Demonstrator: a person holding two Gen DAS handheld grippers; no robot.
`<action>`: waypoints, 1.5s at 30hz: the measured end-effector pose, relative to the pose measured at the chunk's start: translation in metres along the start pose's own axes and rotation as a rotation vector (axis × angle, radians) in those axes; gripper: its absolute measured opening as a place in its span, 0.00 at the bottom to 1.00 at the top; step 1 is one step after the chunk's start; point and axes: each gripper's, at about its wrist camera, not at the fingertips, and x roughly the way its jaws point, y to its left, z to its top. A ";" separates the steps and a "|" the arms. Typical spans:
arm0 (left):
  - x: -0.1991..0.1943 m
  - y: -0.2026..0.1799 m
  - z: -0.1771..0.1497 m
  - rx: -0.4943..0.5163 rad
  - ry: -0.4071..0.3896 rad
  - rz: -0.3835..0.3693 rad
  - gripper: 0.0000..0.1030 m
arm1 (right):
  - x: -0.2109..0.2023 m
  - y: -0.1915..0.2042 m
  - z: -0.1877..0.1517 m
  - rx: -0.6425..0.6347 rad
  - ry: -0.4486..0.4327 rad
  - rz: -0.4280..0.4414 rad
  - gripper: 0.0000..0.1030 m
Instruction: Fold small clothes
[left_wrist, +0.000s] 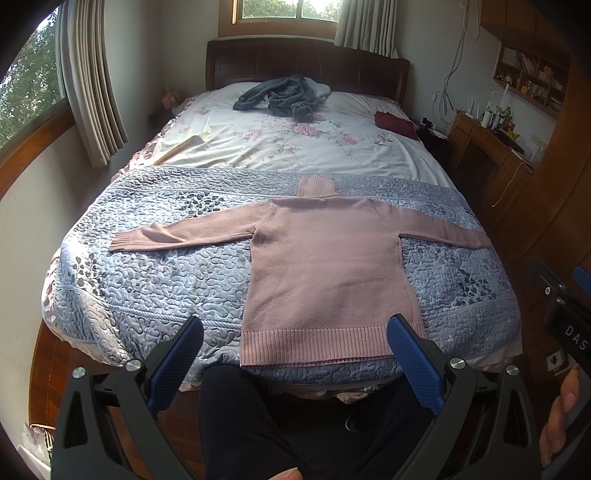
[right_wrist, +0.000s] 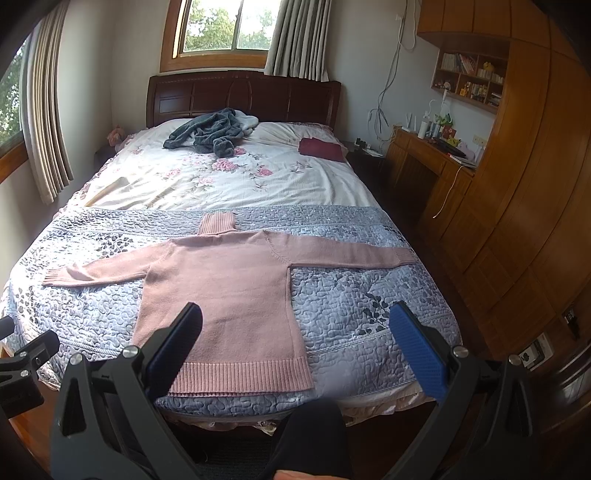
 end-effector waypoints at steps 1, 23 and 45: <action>0.000 0.000 0.000 0.000 0.000 0.000 0.96 | 0.000 0.000 0.000 0.000 -0.001 0.000 0.97; 0.000 0.001 0.000 -0.001 -0.001 -0.001 0.96 | -0.004 0.000 -0.002 0.001 -0.007 -0.005 0.97; 0.041 0.003 0.006 -0.025 -0.010 -0.043 0.96 | 0.029 -0.014 0.001 -0.010 -0.039 -0.008 0.97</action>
